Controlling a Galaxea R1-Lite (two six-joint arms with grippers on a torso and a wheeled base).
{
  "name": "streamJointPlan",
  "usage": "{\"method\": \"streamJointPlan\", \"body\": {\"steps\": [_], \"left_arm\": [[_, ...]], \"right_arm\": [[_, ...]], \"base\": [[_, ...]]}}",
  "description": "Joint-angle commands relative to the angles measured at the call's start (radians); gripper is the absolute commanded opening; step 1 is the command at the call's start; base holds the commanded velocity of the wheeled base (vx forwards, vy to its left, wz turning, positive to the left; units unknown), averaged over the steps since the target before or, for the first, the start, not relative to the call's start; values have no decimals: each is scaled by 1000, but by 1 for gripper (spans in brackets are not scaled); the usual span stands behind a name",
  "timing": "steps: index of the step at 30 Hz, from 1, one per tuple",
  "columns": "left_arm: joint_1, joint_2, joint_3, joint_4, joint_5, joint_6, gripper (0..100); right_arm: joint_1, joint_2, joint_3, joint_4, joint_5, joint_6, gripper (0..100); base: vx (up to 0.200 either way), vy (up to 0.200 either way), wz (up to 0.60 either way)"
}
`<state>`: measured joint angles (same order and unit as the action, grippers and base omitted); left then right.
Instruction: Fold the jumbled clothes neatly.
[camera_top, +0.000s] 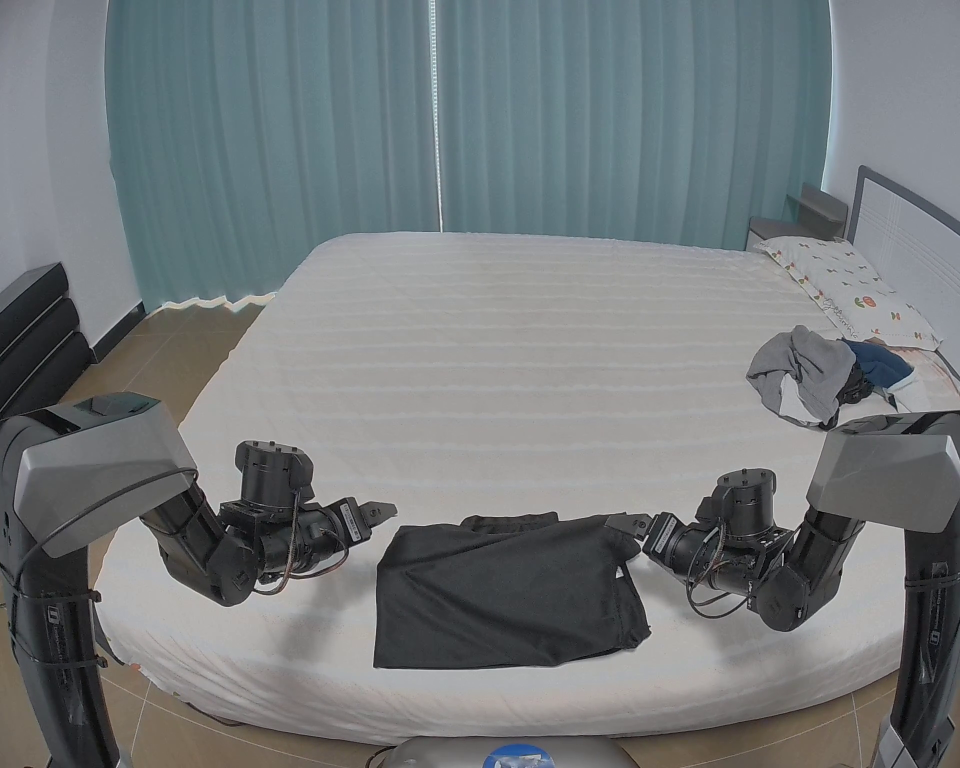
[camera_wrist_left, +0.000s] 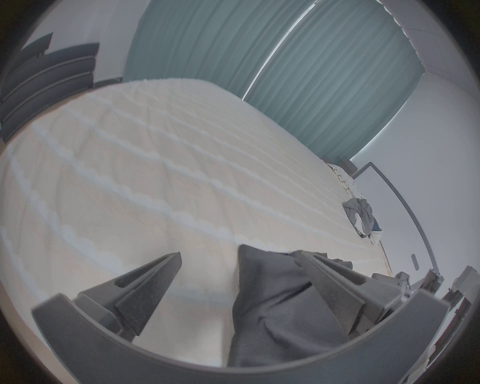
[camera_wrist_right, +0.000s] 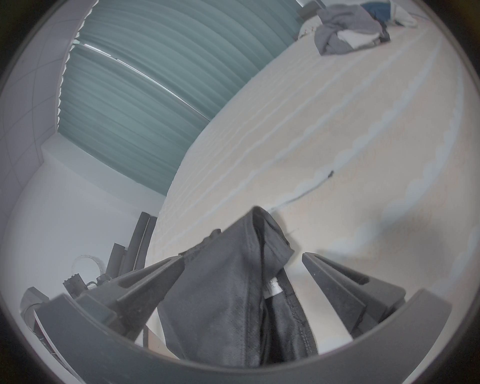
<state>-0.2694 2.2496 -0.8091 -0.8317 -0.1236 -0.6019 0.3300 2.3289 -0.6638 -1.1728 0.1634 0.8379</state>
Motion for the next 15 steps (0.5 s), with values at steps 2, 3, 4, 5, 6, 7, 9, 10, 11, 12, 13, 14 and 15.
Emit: {"method": "streamJointPlan", "body": {"steps": [2,3,4,5,6,7,9,10,11,12,13,14,15], "left_arm": [[19,-171,77,-66,101,16,100],[19,-171,77,-66,101,16,100],[22,-231,108,-75,125,17,100],[22,-291,134,-79,148,19,100],[22,-347,153,-72,168,19,100],[24,-383,162,-69,177,19,100],[33,-478,197,-61,199,28,100],[39,-515,211,-60,206,33,100],[42,-561,222,-56,219,44,100],[44,-607,231,-50,229,57,100],[47,-650,243,-41,240,70,100],[50,-683,255,-35,246,79,100],[52,-736,274,-23,254,99,100]], "right_arm": [[14,-174,61,22,-96,-46,100],[14,-174,61,22,-96,-46,100],[14,-223,96,21,-128,-66,100],[14,-273,119,18,-162,-95,100],[12,-324,145,19,-186,-120,100],[12,-358,164,21,-196,-135,100],[11,-456,219,21,-209,-197,100],[11,-500,242,22,-211,-230,100],[9,-551,268,24,-216,-275,100],[9,-606,296,24,-223,-319,100],[9,-658,322,25,-237,-365,100],[9,-695,342,27,-249,-395,100],[14,-754,368,31,-269,-439,100]], "base": [[0,0,0],[0,0,0],[0,0,0],[0,0,0],[0,0,0],[0,0,0],[0,0,0],[0,0,0],[0,0,0],[0,0,0],[0,0,0],[0,0,0],[0,0,0]]}}
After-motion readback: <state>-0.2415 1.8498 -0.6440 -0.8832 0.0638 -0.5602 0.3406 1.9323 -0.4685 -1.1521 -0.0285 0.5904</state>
